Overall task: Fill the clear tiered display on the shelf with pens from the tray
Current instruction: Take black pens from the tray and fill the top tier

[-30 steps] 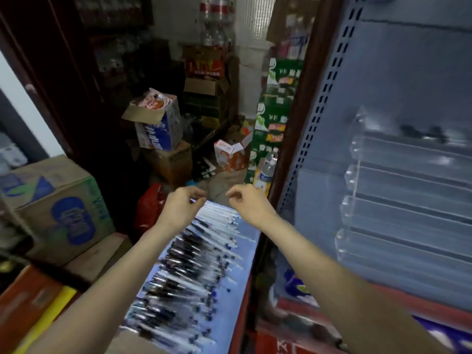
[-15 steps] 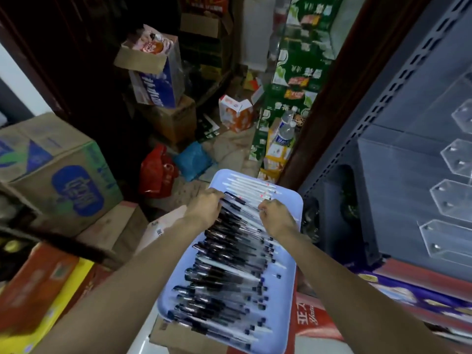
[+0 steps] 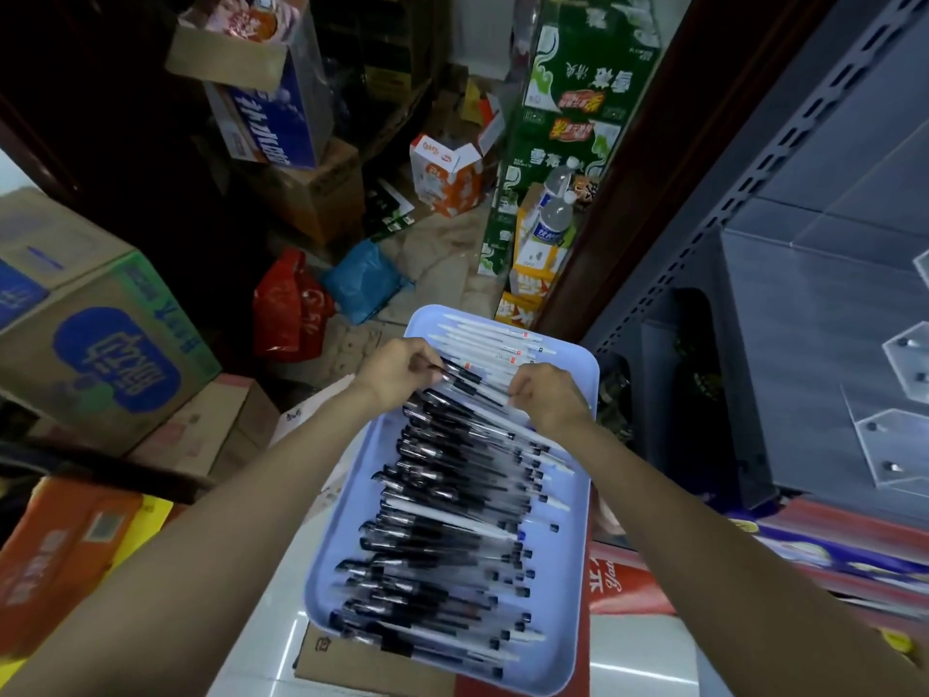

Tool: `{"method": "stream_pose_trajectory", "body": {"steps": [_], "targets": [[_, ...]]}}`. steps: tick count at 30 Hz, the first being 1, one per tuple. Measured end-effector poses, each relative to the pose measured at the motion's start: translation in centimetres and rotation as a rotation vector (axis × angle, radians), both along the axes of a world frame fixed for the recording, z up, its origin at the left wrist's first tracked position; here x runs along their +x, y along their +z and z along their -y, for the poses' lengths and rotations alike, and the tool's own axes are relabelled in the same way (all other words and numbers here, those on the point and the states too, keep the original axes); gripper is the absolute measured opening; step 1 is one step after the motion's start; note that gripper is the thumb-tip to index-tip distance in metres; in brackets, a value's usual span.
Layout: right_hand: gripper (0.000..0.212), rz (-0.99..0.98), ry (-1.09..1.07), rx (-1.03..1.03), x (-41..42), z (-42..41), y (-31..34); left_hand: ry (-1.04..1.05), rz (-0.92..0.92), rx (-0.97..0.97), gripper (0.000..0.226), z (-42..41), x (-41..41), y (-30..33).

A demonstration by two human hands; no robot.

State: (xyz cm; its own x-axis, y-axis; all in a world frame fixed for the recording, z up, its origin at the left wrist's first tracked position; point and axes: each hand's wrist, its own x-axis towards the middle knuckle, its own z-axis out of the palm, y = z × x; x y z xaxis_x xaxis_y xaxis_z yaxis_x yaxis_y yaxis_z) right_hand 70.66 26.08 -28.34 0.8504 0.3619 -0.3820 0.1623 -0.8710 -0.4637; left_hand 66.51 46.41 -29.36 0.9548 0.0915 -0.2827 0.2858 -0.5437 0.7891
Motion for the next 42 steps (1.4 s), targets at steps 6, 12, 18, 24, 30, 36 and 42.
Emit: {"method": "stream_pose_trajectory", "body": {"steps": [6, 12, 18, 24, 30, 36, 42], "targets": [[0.015, 0.002, -0.171, 0.259, -1.3, 0.9, 3.1, 0.199, 0.030, -0.477, 0.005, 1.2, -0.7, 2.2], [0.006, -0.071, -0.295, 0.561, -1.9, 2.3, 8.0, 0.355, 0.128, -0.731, 0.013, 3.0, 0.4, 6.6], [0.003, -0.006, -0.445, 0.895, -2.3, 3.2, 14.4, 0.215, 0.261, -0.800, 0.011, 8.8, 2.0, 13.3], [0.008, 0.325, -0.345, 0.714, -1.9, 7.7, 18.5, 0.125, 0.322, -0.653, 0.017, 15.0, 2.7, 18.9], [0.040, 0.486, -0.312, 0.851, 0.2, 17.1, 24.6, -0.181, 0.553, -0.130, 0.020, 22.0, 4.2, 23.6], [0.016, 0.474, -0.257, 1.041, 2.9, 26.9, 28.2, -0.297, 0.668, 0.255, 0.025, 30.5, 6.1, 27.2], [0.017, 0.550, -0.374, 1.173, 6.6, 33.6, 29.1, -0.135, 0.797, 0.353, 0.018, 34.6, 9.8, 29.2]]}}
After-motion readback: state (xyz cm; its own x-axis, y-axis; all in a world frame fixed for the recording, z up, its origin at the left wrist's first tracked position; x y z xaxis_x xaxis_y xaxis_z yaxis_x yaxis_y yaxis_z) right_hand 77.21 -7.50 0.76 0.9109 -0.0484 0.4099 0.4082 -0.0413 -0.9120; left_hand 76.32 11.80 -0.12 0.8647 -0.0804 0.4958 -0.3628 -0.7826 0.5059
